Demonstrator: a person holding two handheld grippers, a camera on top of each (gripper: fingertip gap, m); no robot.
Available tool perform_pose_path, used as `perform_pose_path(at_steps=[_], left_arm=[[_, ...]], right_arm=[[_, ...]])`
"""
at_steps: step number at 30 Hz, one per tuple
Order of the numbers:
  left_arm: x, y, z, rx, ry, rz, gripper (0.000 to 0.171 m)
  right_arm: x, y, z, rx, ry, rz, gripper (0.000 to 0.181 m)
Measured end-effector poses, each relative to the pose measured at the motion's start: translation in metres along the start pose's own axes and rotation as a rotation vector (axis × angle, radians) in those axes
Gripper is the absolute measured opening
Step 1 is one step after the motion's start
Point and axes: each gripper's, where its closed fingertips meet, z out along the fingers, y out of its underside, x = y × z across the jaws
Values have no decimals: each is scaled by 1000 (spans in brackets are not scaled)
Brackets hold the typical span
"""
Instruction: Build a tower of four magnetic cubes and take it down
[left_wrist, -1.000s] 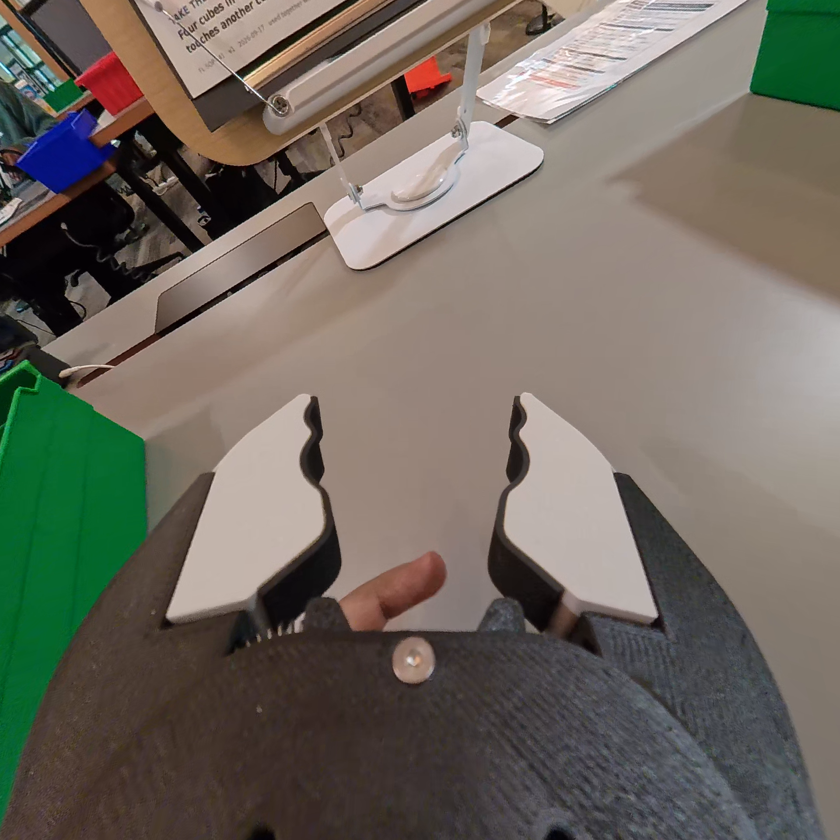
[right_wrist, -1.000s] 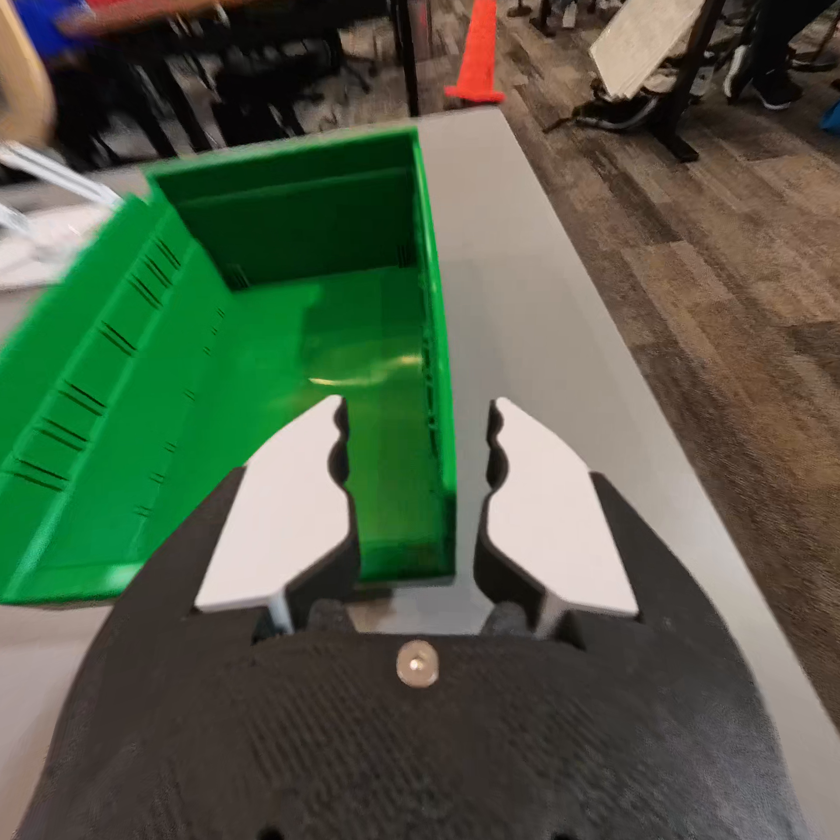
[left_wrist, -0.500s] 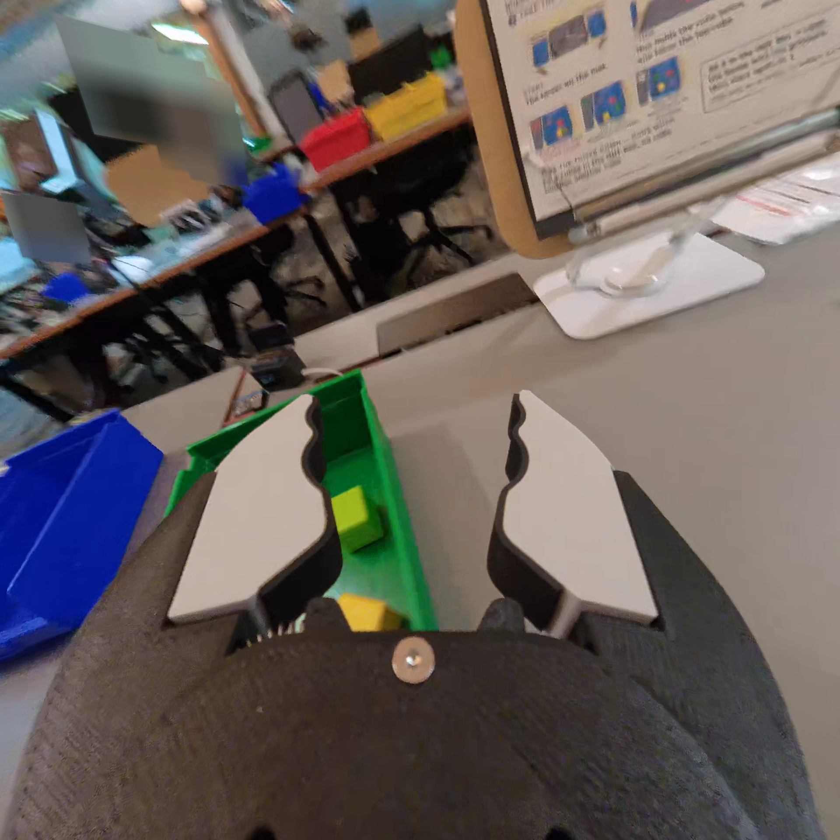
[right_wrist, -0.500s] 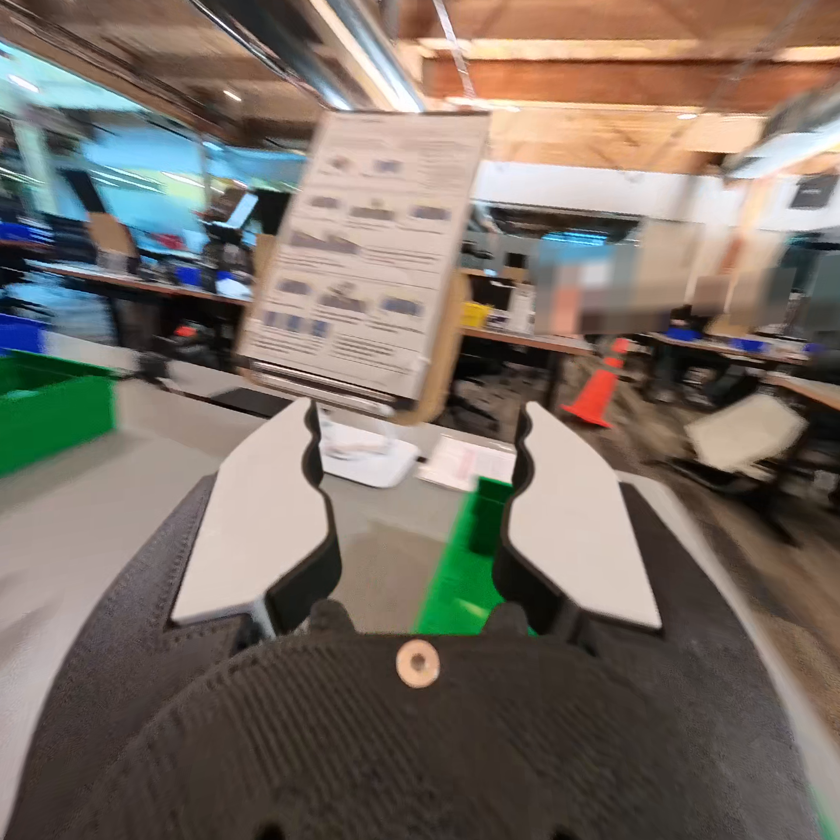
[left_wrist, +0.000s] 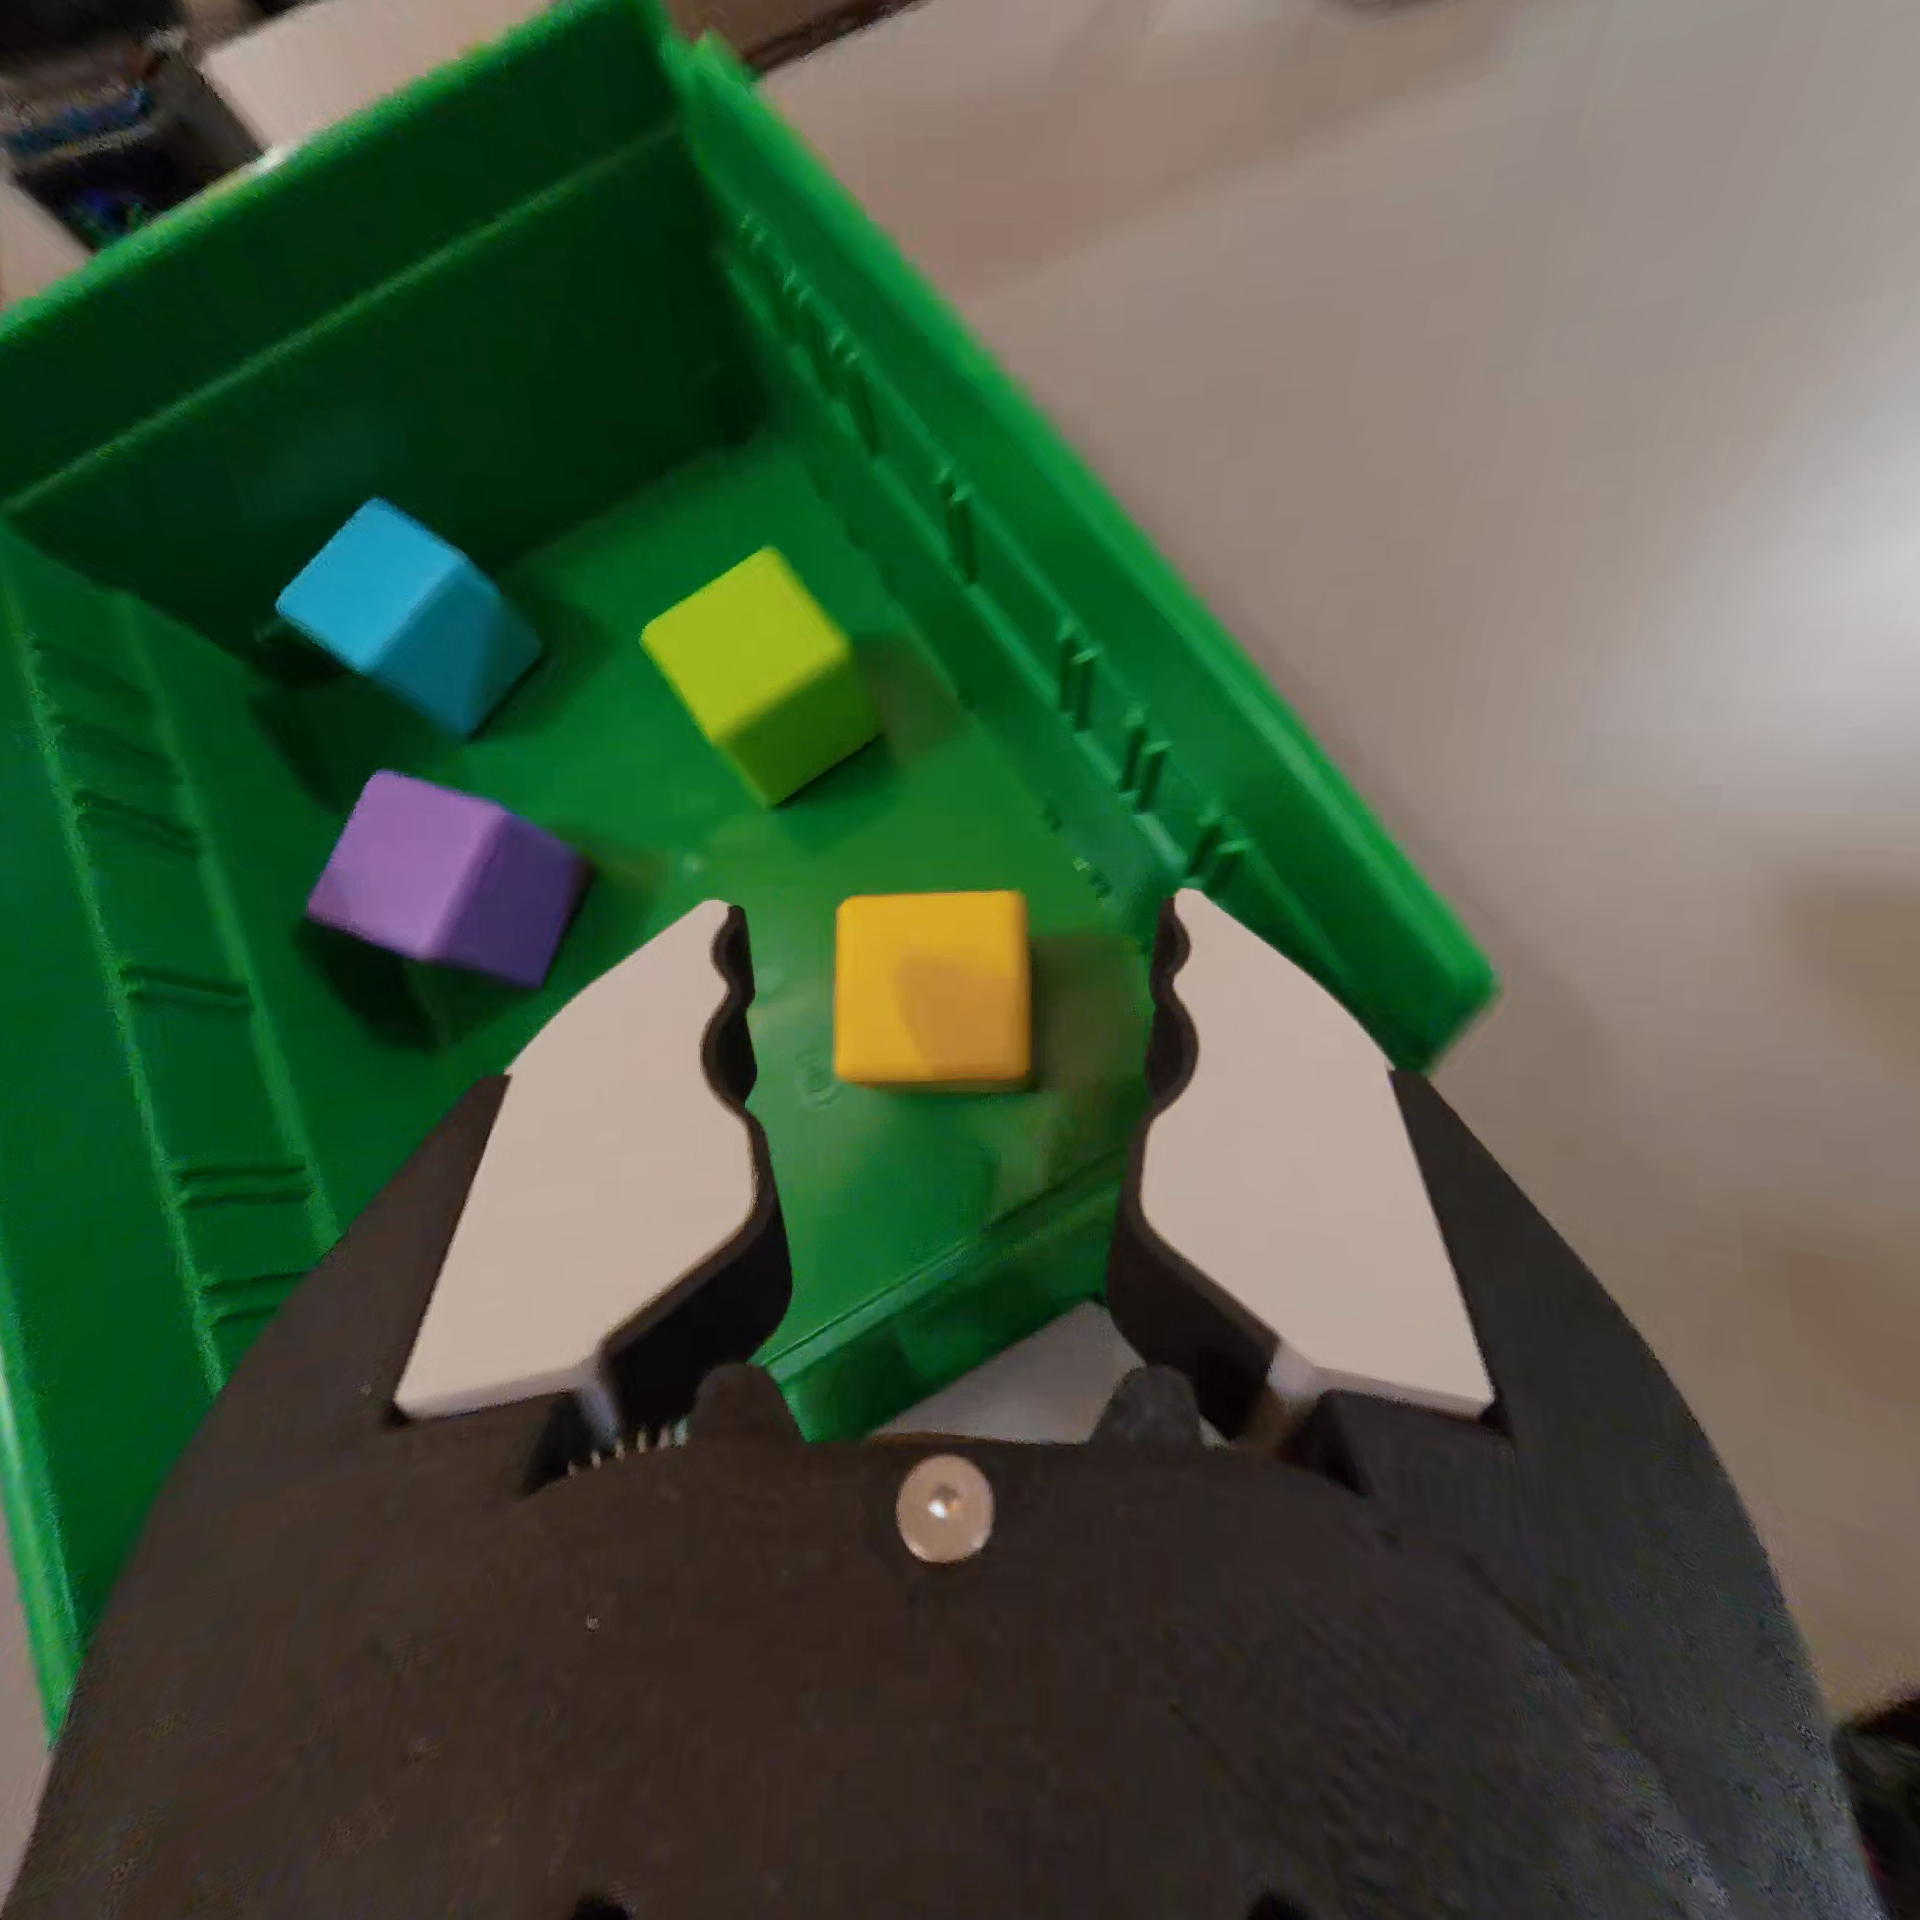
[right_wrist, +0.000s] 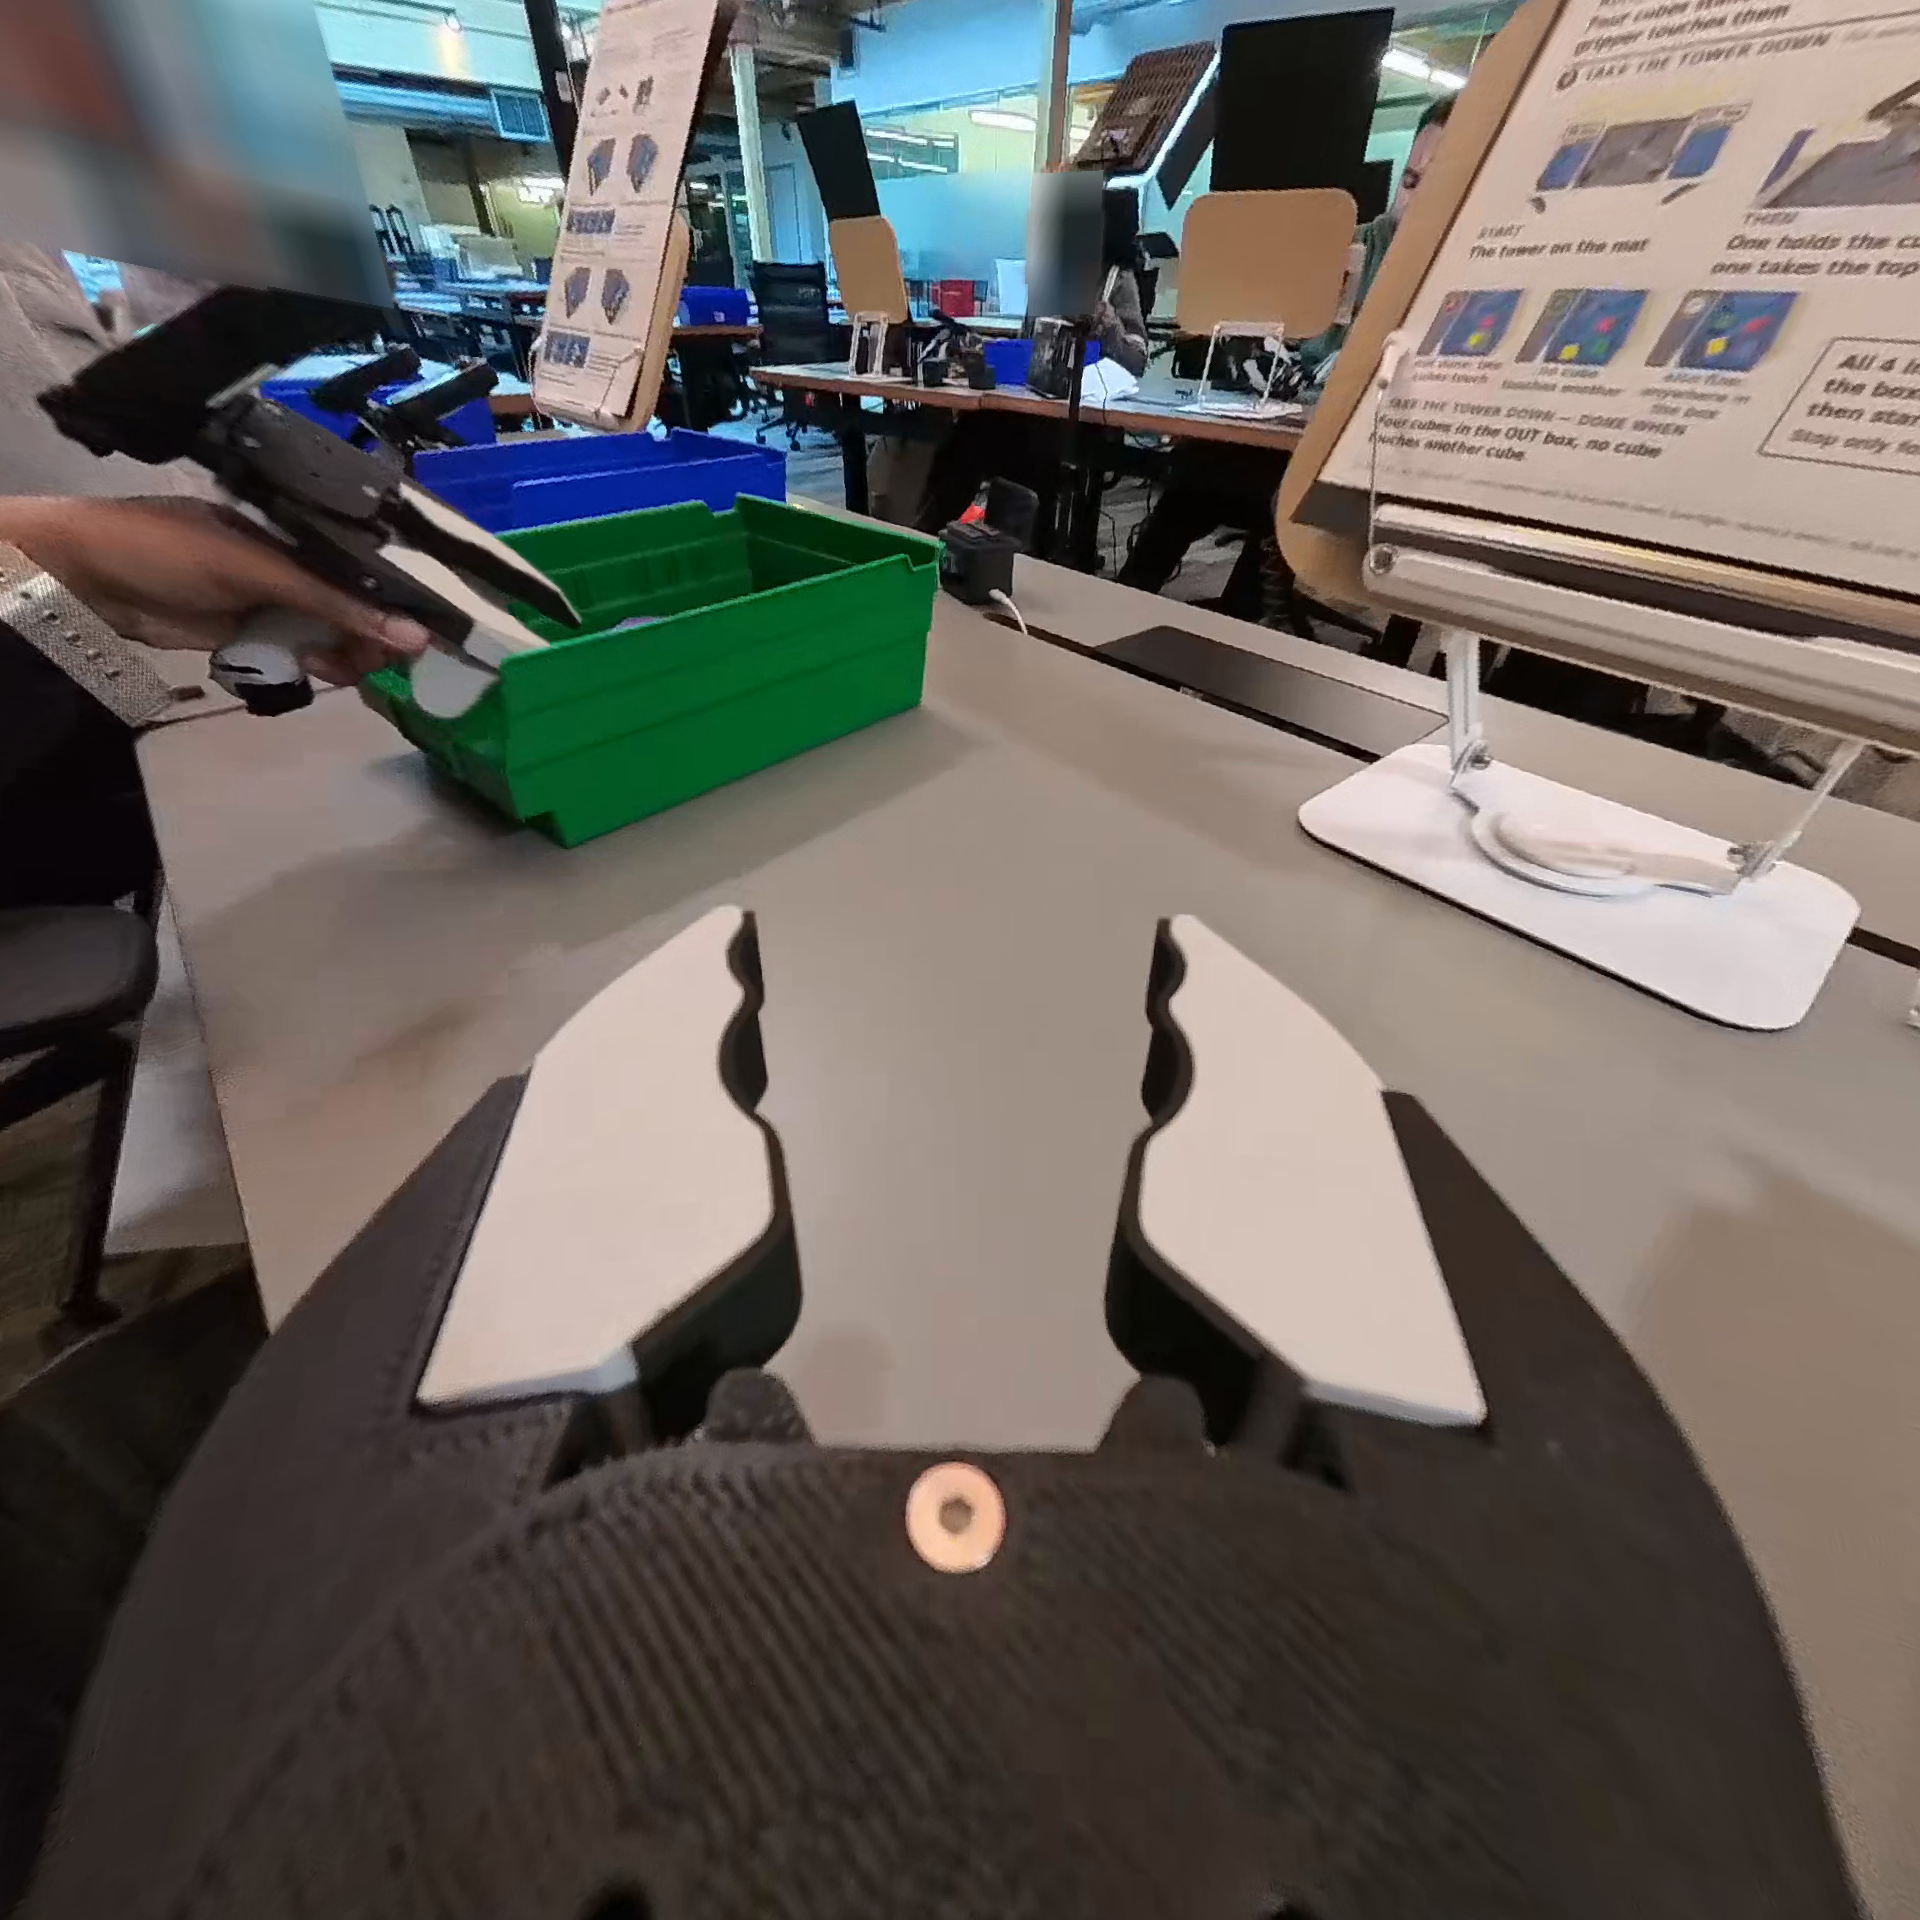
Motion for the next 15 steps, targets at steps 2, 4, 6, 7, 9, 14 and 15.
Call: perform_pose_path(at_steps=[2, 4, 6, 7, 9, 14, 15], left_arm=[[-11, 11, 10, -67, -69, -16, 74], [-18, 17, 16, -100, -86, -78, 73], [-25, 18, 18, -93, -101, -149, 64], [-27, 20, 19, -92, -105, -174, 58], [-20, 21, 20, -87, -33, -219, 39], [-6, 23, 20, -98, 62, -208, 68], [-2, 24, 20, -100, 83, -192, 69]], right_arm=[[6, 6, -2, -13, 2, 8, 70], [12, 9, -5, -15, -1, 38, 70], [16, 10, -7, -9, -8, 74, 69], [17, 11, -8, -8, -11, 87, 68], [19, 12, -9, -11, -9, 96, 68], [18, 17, -9, -37, -4, 67, 67], [18, 18, -8, -42, -4, 58, 66]])
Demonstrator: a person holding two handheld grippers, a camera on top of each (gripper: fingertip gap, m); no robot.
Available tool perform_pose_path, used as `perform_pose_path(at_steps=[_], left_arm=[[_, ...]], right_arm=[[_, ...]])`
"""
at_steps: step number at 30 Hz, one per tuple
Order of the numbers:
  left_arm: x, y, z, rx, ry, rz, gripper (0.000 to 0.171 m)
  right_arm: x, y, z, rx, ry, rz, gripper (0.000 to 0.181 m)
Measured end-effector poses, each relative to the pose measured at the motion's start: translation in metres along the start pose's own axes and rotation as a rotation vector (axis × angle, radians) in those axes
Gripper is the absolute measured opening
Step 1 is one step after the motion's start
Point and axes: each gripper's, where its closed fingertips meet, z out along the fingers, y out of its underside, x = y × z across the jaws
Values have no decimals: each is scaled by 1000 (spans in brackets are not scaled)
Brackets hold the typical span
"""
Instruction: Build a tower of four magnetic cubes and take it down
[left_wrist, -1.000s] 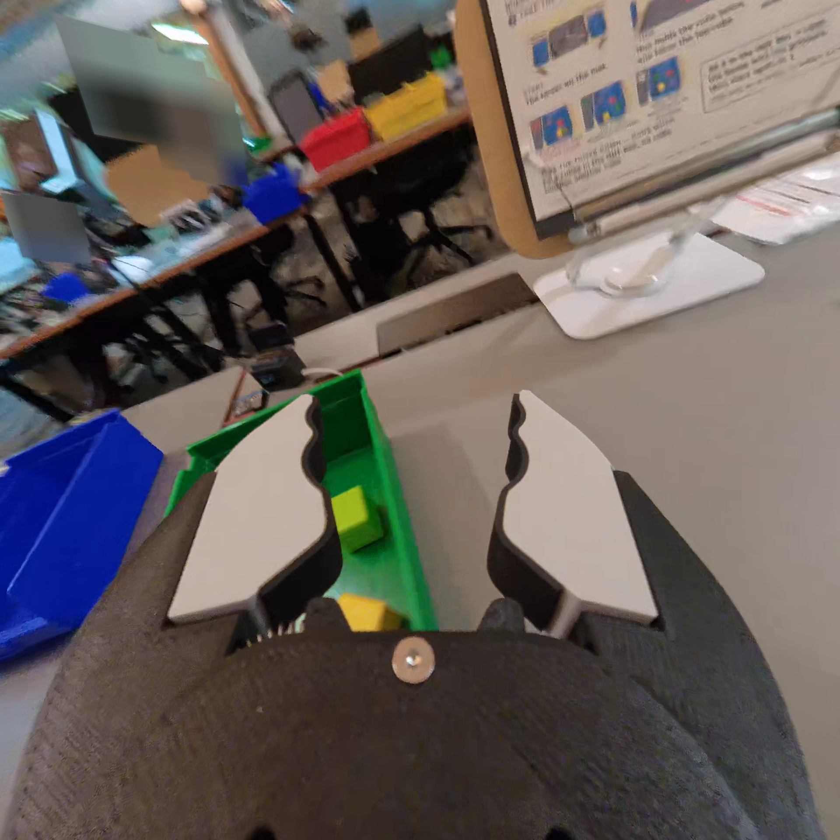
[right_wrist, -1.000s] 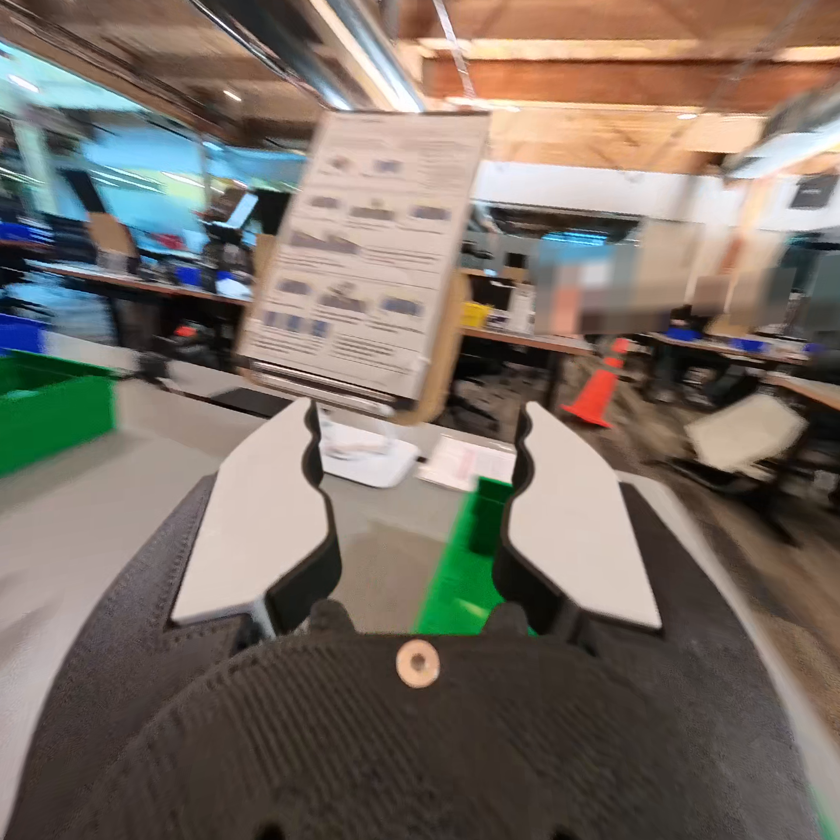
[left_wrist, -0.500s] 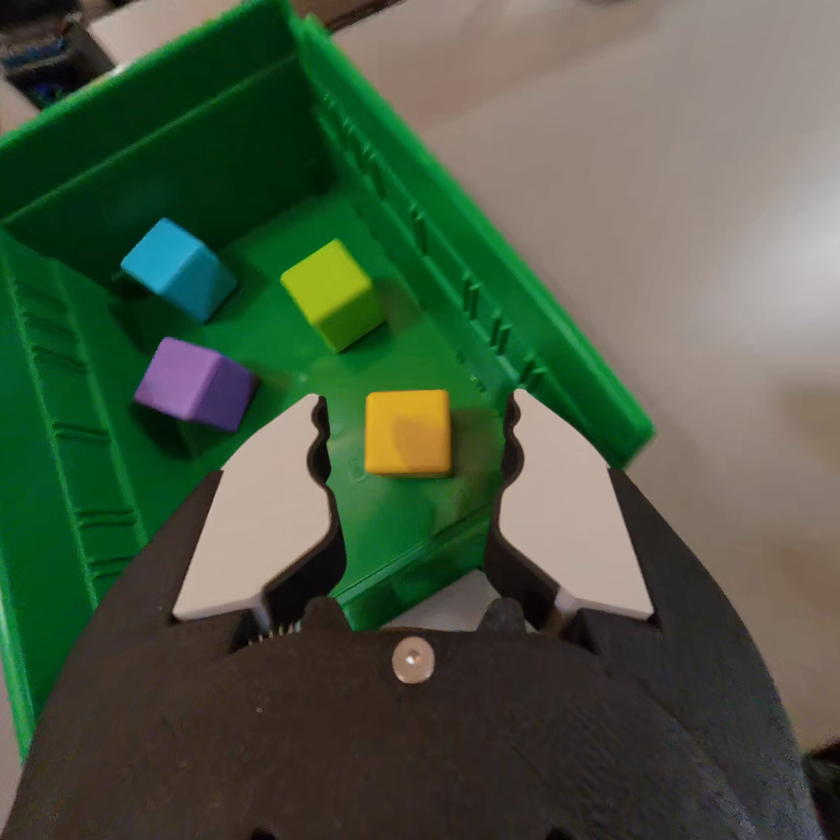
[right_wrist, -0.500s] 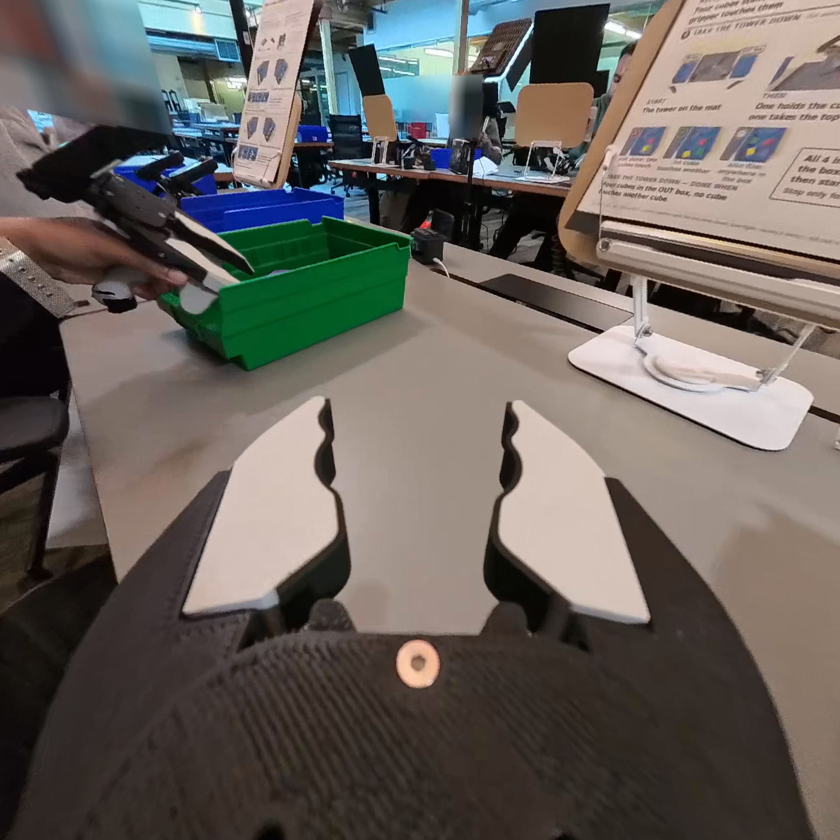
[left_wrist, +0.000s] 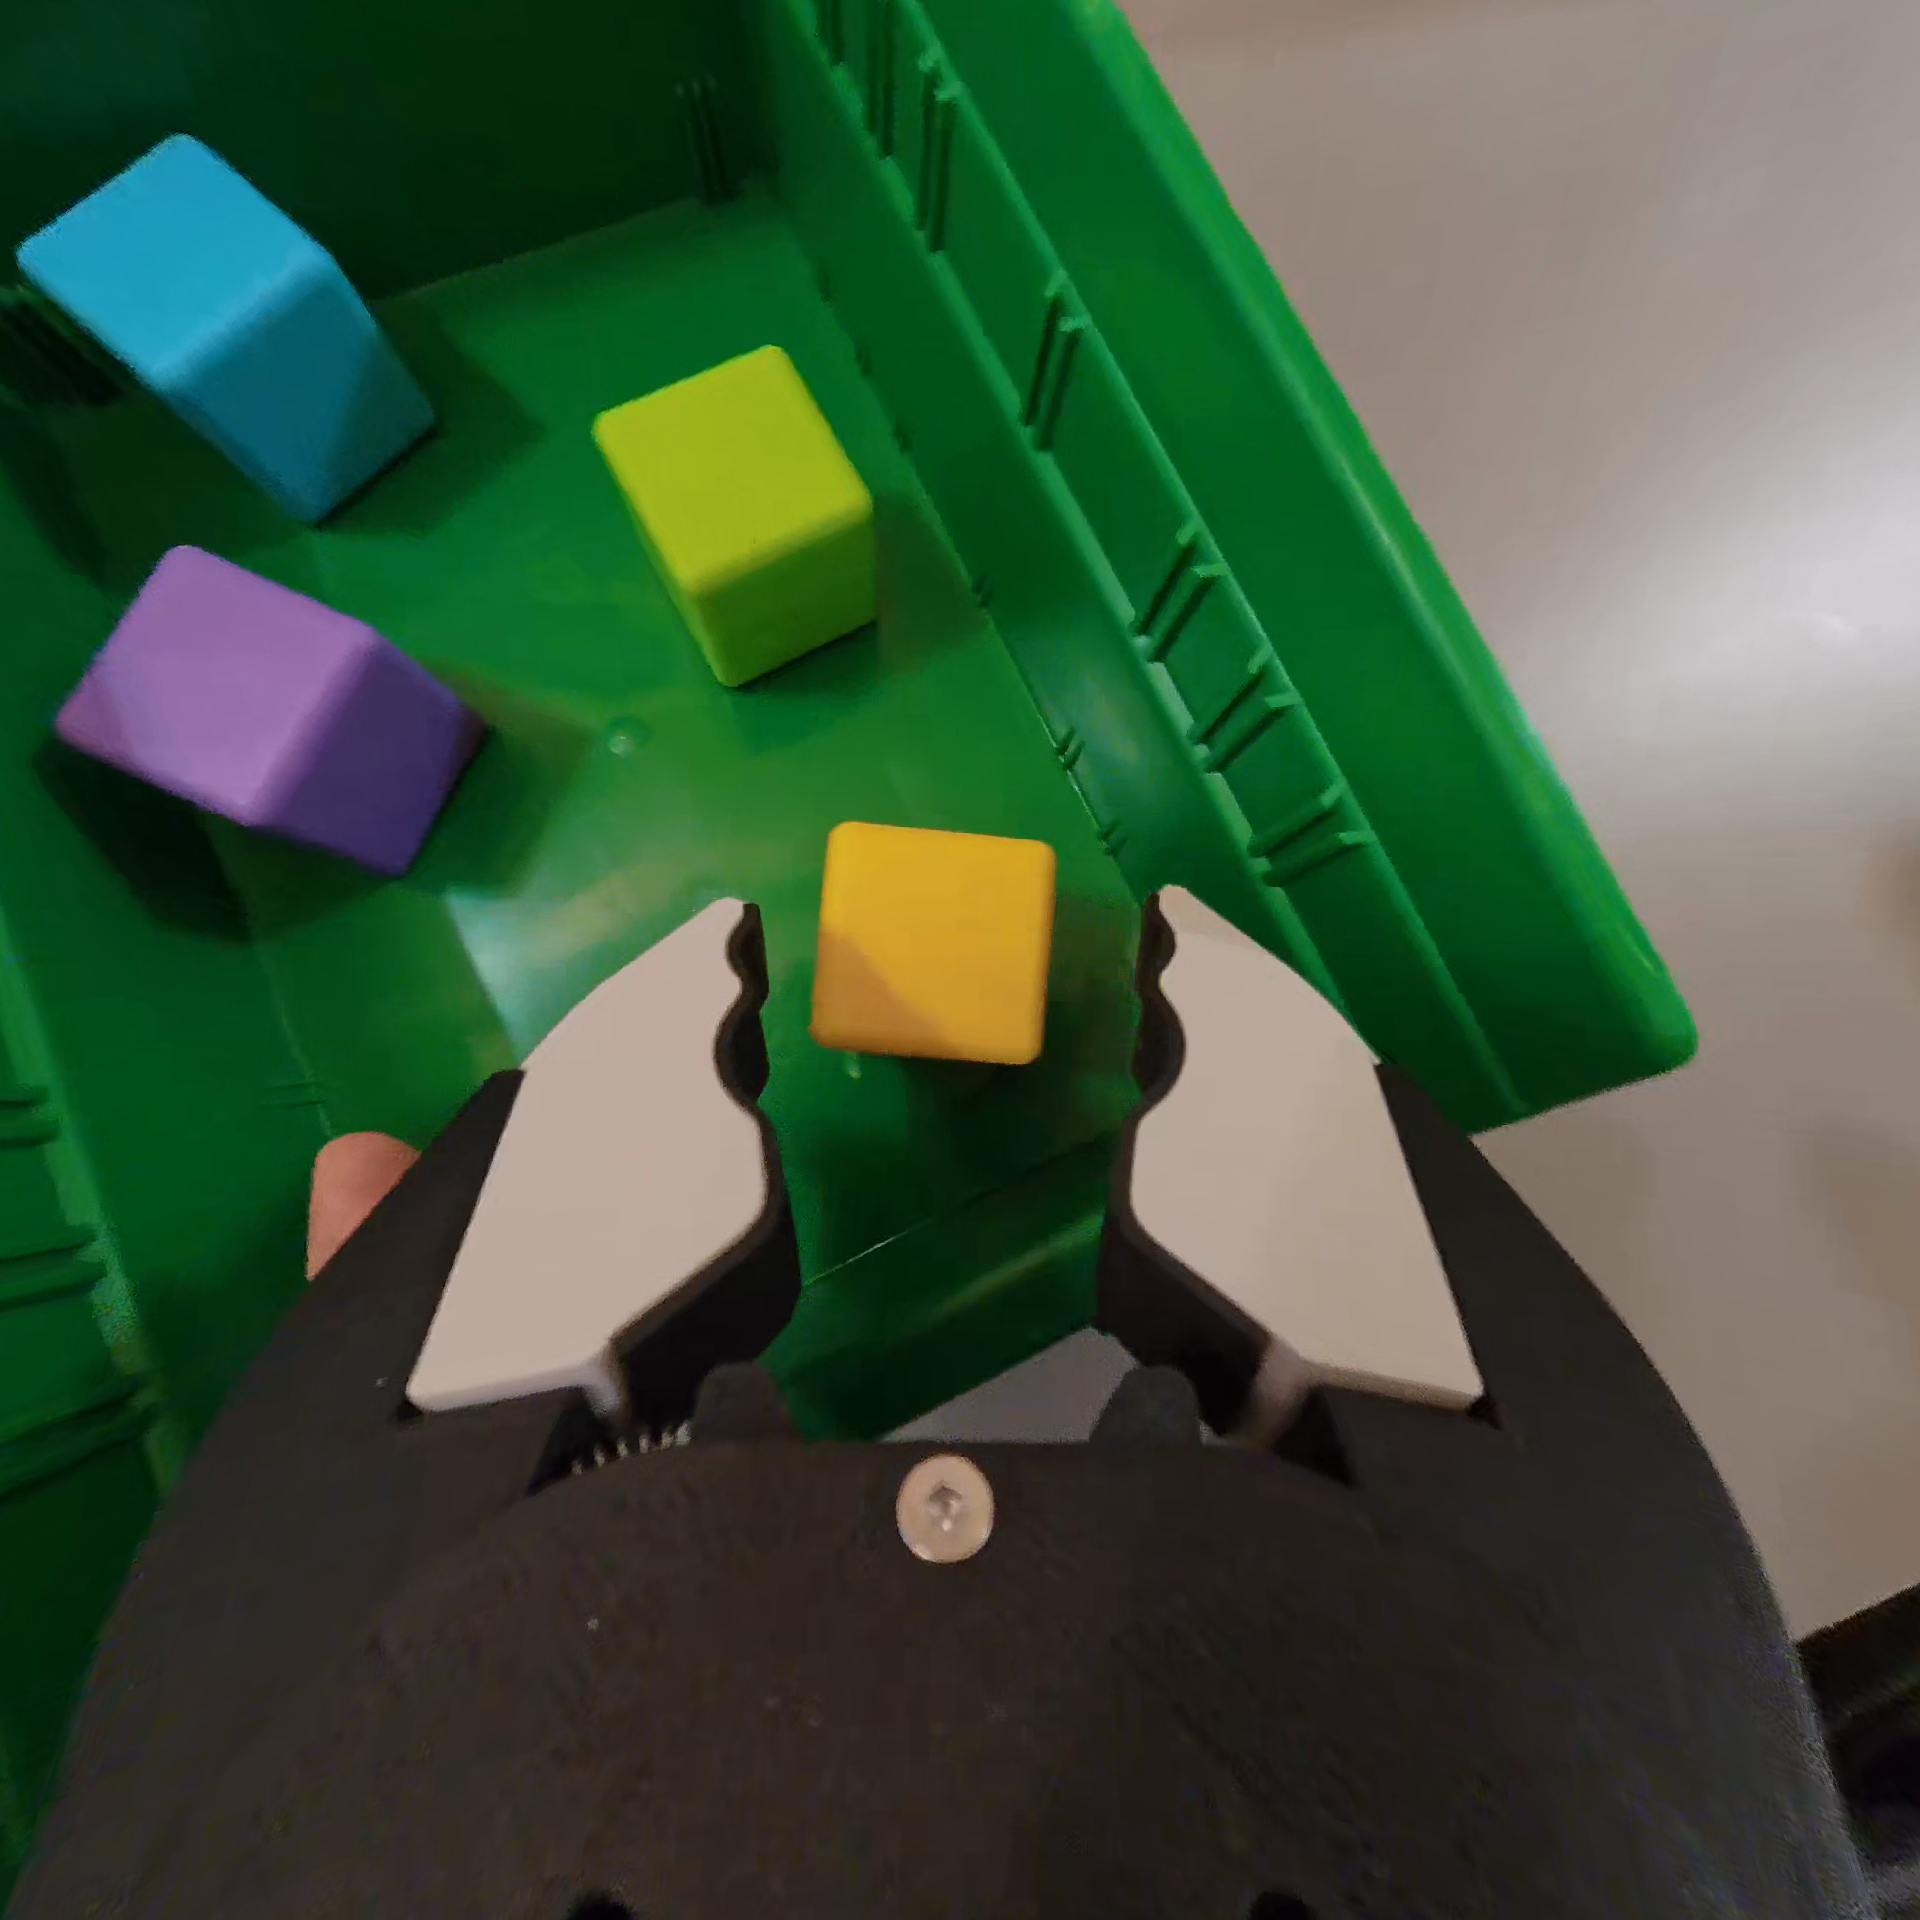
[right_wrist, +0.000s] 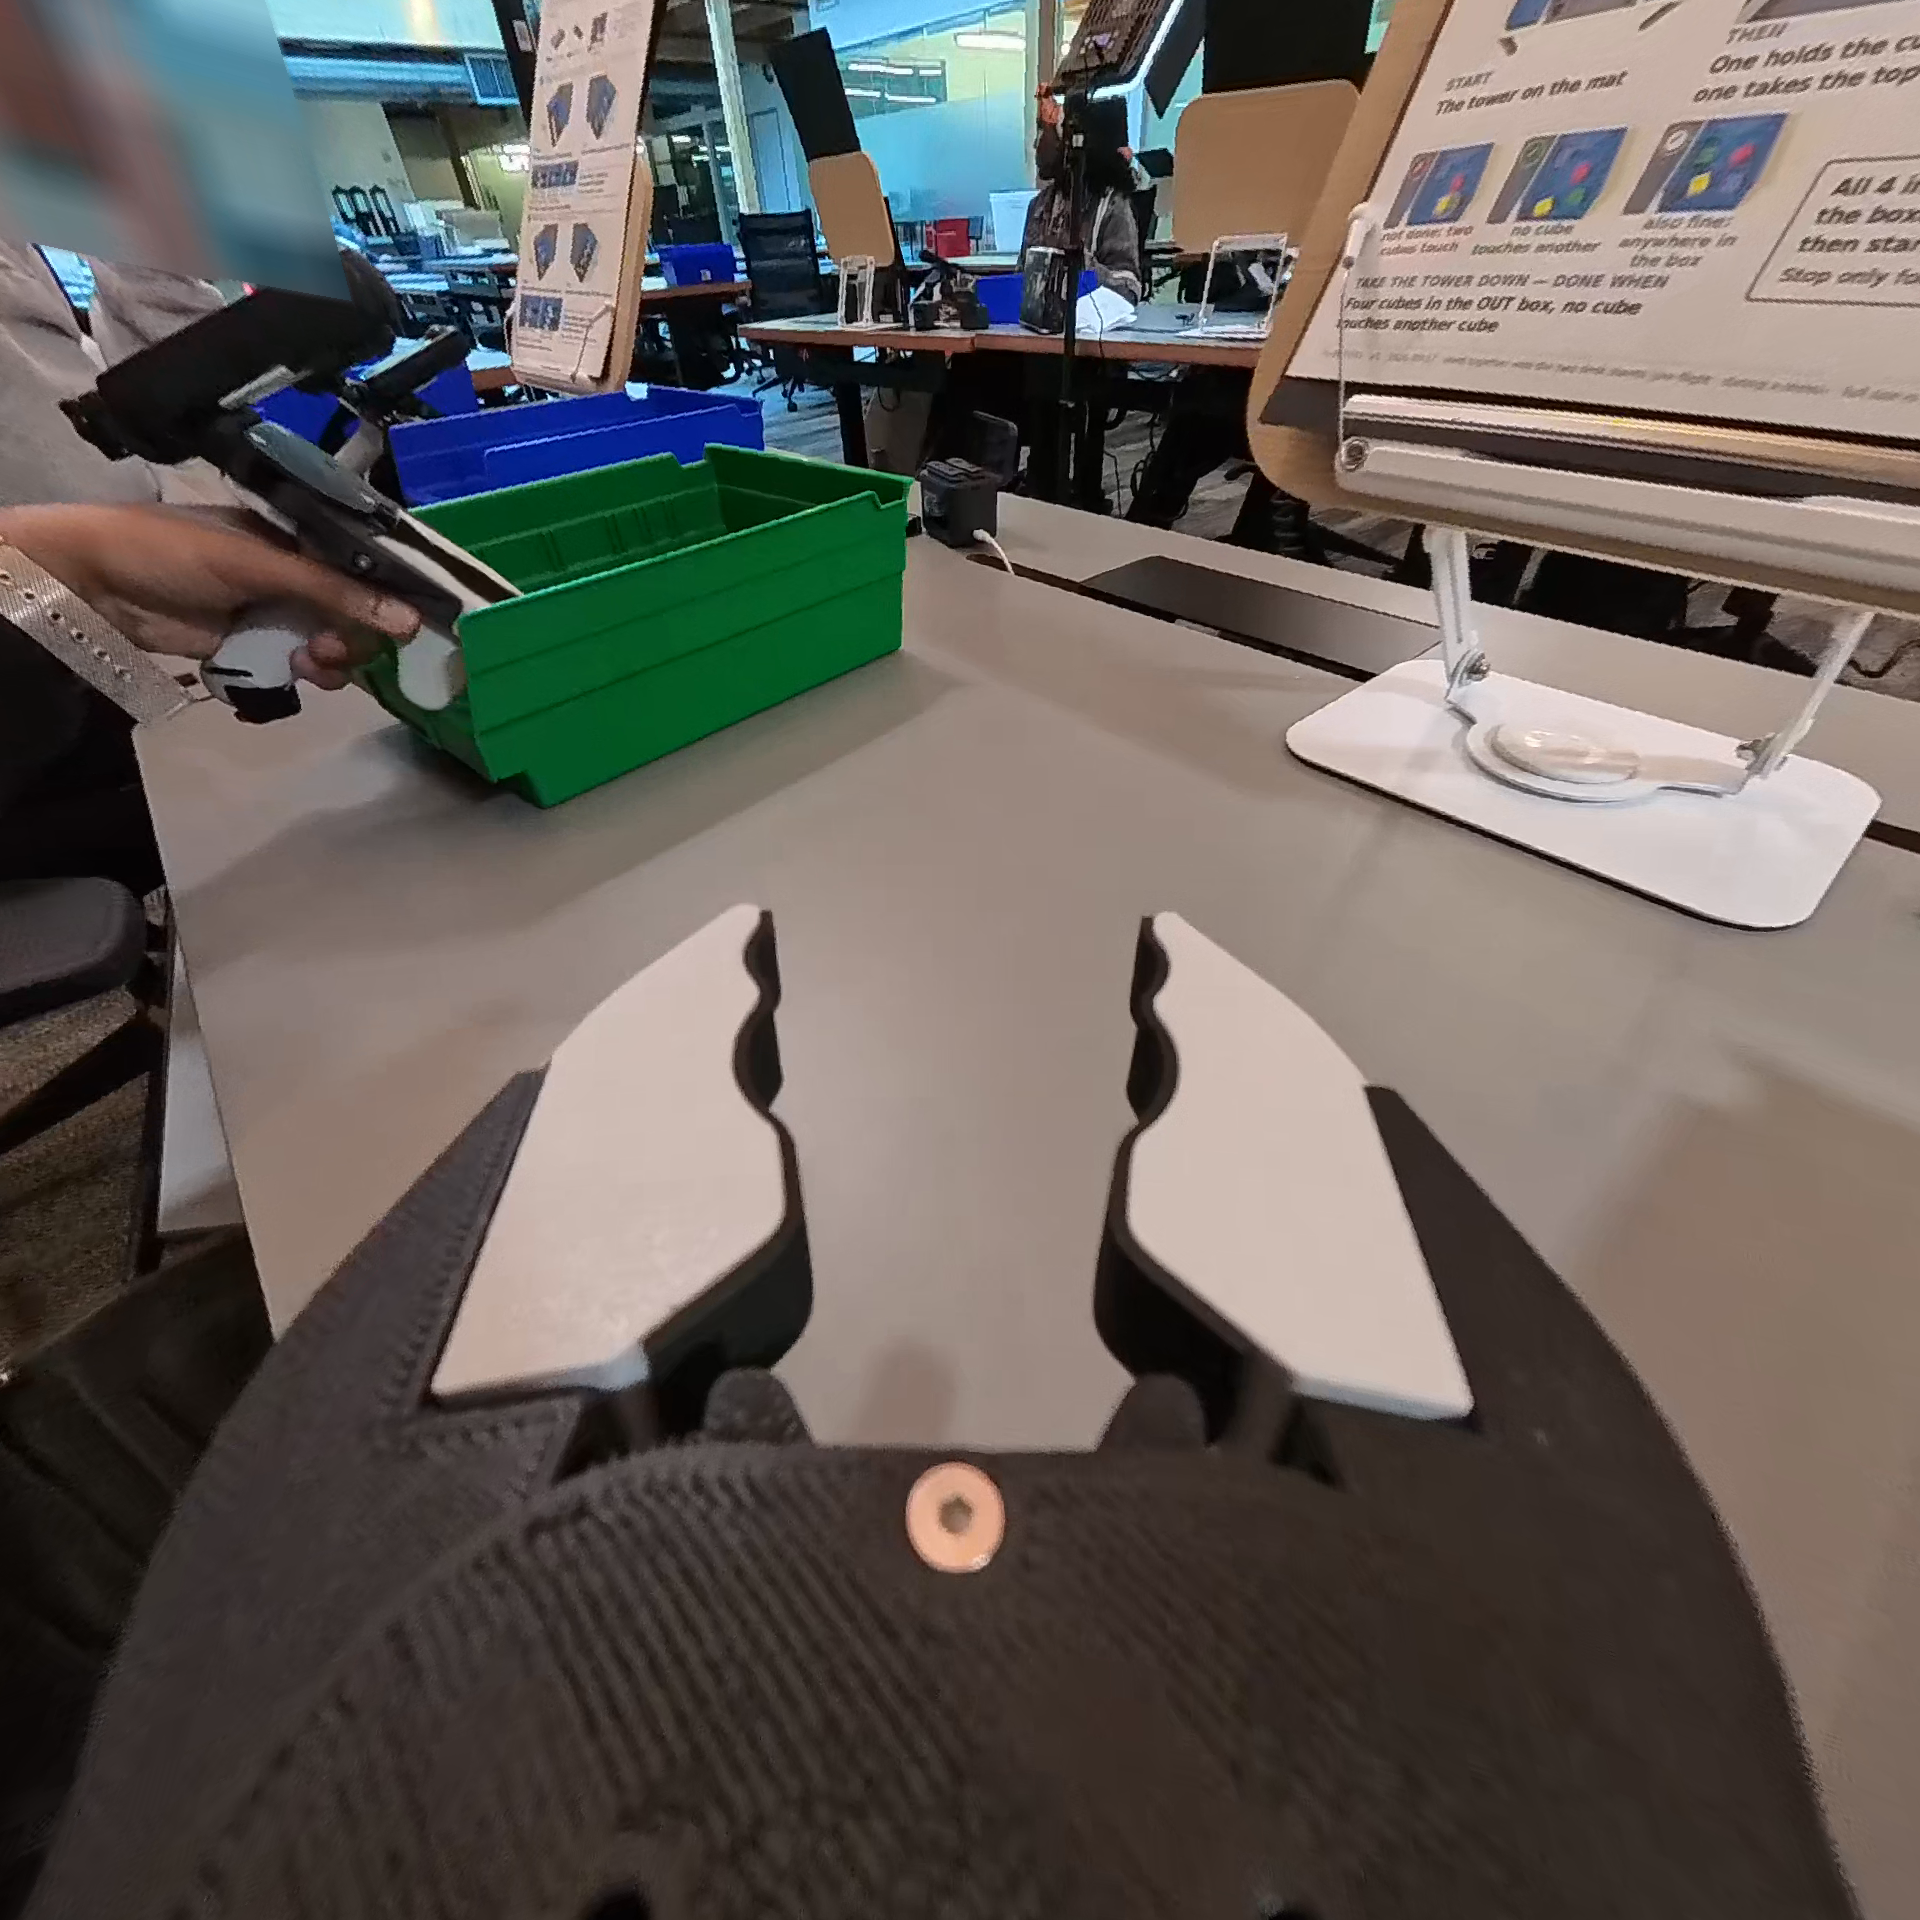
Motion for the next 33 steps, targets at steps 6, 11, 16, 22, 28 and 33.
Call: perform_pose_path(at_steps=[6, 11, 16, 22, 28, 33], left_arm=[[8, 9, 6, -70, 81, -40, 74], [5, 12, 6, -96, 137, -144, 61], [-9, 7, 3, -65, 70, -169, 44], [-19, 3, -5, -62, -12, -109, 44], [-6, -30, -48, 68, 50, -80, 43], [37, -61, -96, 175, 196, 54, 43]], right_arm=[[-7, 8, 8, -33, -25, -13, 64], [-15, 15, 12, -69, -41, -45, 64], [-16, 20, 12, -98, -29, -92, 63], [-17, 23, 14, -114, -28, -93, 62], [-17, 27, 15, -127, -28, -95, 61], [-18, 31, 14, -143, -26, -99, 60]])
